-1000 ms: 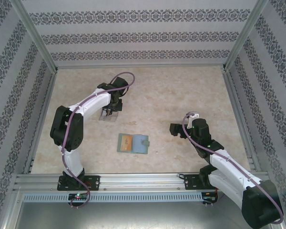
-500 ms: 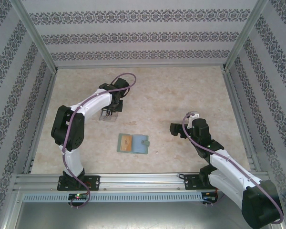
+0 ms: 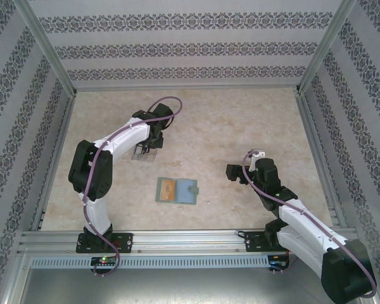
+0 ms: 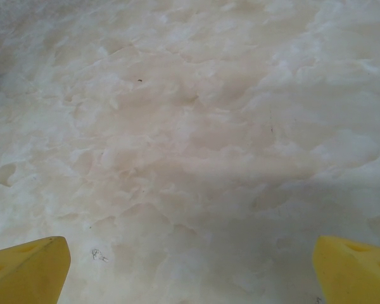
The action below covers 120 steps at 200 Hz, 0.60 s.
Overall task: Put the credit cards into the card holder
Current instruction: Pick up the credit card from the storage box.
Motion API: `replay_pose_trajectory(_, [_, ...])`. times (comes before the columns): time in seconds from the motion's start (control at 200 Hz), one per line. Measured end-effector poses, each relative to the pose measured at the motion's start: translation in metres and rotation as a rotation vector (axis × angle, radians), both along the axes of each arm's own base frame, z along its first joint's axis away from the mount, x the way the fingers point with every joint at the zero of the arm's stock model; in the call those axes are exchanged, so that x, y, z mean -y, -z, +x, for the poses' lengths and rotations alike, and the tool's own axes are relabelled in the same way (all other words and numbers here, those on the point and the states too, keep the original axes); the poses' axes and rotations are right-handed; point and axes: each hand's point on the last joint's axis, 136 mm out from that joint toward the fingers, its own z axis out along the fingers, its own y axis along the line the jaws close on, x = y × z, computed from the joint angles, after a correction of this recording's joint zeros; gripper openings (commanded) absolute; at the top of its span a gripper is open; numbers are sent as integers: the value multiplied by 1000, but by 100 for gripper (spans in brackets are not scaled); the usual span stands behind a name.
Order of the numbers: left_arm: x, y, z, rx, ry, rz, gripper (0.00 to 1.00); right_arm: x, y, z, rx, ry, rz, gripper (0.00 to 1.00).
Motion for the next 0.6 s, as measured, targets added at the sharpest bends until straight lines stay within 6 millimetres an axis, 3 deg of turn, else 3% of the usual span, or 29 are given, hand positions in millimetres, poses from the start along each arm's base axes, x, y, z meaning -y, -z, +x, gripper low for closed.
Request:
replay_pose_trajectory(0.335, [-1,12,0,-30,-5,22,15,0,0,0,0,1,-1,98])
replay_pose_trajectory(0.6, [-3,12,1,-29,-7,33,4,1,0,0,1,6,-4,98])
